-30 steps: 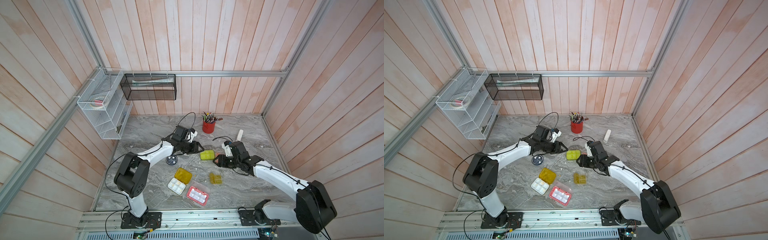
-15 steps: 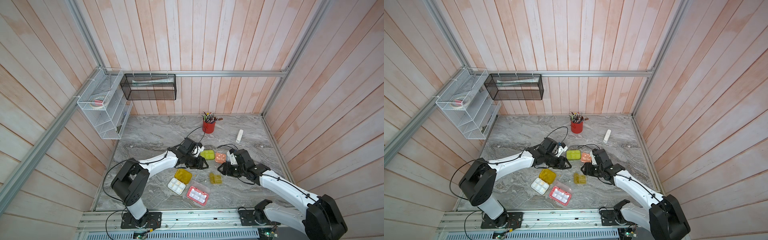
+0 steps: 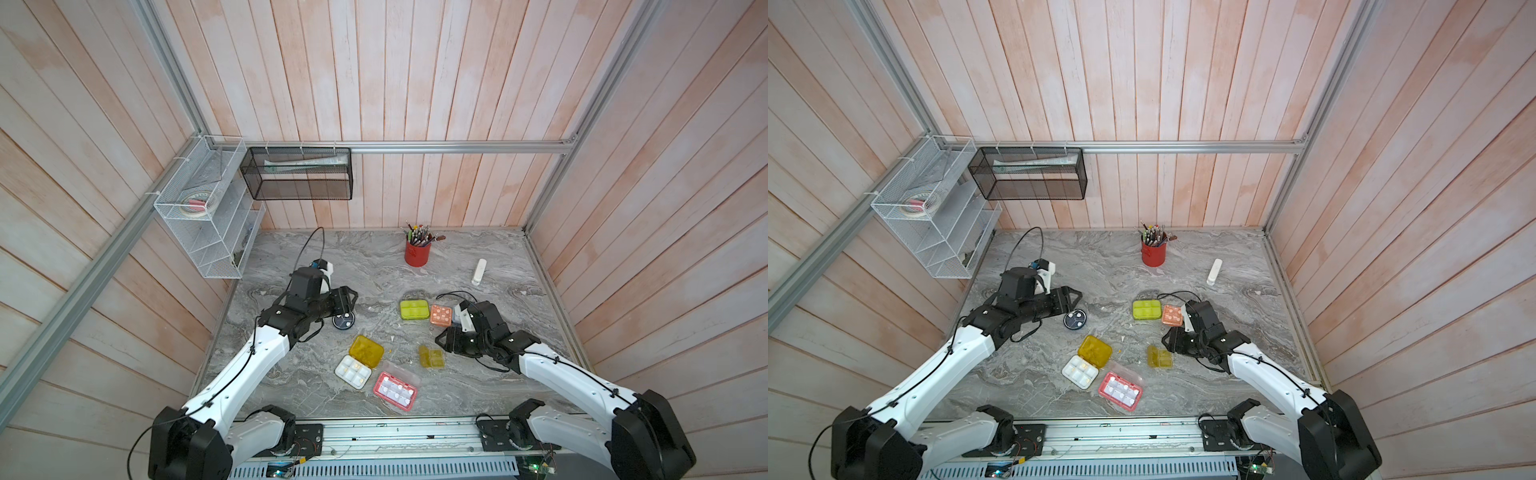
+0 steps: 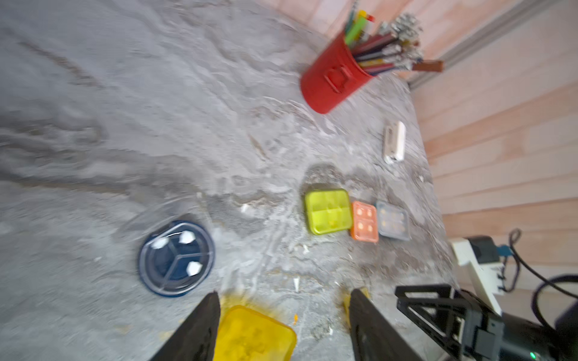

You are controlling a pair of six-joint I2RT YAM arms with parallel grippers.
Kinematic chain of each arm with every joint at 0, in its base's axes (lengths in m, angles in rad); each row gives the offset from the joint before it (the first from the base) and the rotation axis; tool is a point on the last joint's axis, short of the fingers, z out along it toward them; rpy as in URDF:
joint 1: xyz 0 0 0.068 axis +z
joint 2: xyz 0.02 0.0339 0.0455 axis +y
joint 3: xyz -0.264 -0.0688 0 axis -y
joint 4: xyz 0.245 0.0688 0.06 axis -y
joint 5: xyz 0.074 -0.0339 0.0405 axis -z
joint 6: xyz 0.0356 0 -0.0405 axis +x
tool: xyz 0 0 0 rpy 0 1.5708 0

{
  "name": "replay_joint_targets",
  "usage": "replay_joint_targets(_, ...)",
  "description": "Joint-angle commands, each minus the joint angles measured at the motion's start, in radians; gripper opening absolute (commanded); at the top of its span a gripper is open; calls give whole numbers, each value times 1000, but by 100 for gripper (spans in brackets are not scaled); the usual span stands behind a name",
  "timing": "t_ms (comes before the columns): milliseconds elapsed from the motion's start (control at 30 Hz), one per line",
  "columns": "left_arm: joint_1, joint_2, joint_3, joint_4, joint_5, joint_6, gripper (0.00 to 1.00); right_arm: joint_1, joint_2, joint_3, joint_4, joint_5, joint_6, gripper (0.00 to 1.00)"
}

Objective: Close pillboxes
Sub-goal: Move the pillbox to the center of the board.

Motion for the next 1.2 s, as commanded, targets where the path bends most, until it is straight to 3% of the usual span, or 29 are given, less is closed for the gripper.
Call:
replay_joint_targets(0, 67, -14, -75, -49, -27, -8, 70, 7, 45, 49, 35, -30, -6, 55)
replay_joint_targets(233, 206, 34, -222, 68, 103, -35, 71, 24, 134, 144, 41, -47, -40, 55)
replay_joint_targets(667, 215, 201, -290, 319, 194, -55, 64, 30, 218, 228, 48, -62, -66, 55)
replay_joint_targets(1167, 215, 332, -261, 380, 193, -16, 56, 36, 277, 303, 42, -79, -75, 55)
